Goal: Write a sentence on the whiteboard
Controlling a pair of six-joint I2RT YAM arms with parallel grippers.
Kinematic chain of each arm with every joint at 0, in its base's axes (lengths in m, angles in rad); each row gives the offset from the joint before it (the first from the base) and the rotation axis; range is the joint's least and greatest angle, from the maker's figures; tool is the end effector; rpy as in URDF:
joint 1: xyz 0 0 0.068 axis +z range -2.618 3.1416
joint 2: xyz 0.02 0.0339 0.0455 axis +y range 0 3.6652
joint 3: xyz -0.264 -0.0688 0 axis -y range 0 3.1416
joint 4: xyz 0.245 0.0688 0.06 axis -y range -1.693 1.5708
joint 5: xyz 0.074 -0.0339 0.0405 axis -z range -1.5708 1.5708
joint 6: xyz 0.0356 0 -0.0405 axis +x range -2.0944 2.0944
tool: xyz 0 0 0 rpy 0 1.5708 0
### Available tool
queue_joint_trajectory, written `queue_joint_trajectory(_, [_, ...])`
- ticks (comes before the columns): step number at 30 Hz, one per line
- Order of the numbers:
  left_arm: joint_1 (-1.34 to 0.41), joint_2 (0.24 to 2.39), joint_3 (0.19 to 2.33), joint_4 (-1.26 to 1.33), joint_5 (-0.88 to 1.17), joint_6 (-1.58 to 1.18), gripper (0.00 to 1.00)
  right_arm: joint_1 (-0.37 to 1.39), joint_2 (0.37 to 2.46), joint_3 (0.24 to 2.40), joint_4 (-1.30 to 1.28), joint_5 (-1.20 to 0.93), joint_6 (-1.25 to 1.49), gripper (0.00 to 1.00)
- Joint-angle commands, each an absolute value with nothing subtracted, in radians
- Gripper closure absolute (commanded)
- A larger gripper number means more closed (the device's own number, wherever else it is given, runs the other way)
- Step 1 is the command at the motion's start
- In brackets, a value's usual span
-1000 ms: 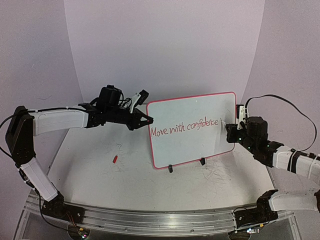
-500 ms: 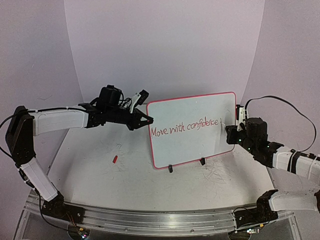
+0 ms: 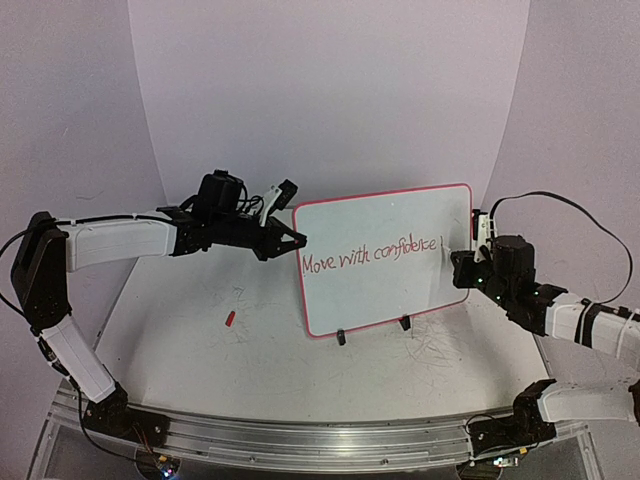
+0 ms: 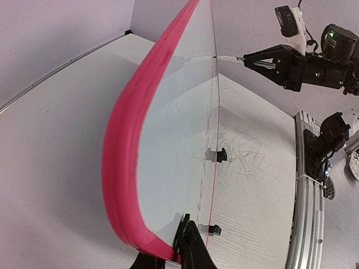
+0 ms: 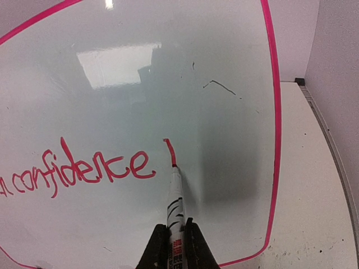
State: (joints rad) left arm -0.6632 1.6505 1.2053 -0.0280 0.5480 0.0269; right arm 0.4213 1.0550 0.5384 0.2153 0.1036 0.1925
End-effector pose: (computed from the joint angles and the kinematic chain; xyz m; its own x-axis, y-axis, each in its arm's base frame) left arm 0.2887 -0.2491 0.2777 -0.3350 0.2909 -0.8962 0.9003 0.3795 -0.2134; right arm 0.2177 0.0935 0.2418 -0.3264 0.0623 -0.9432 -0.2590 0.9538 0.1526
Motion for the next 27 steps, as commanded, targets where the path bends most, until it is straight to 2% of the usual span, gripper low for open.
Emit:
queue_joint_trajectory(1, [-0.666, 1.679, 1.207, -0.127, 0.383, 0.174, 1.00, 0.419, 1.062, 0.571, 0.261, 0.103, 0.195, 1.00])
queue_joint_trajectory(18, [-0.667, 1.681, 1.206, -0.128, 0.381, 0.175, 1.00, 0.419, 1.043, 0.583, 0.301, 0.170, 0.195, 1.00])
queue_joint_trajectory(27, [-0.667, 1.678, 1.206, -0.129, 0.379, 0.176, 1.00, 0.419, 1.049, 0.580, 0.229, 0.162, 0.209, 1.00])
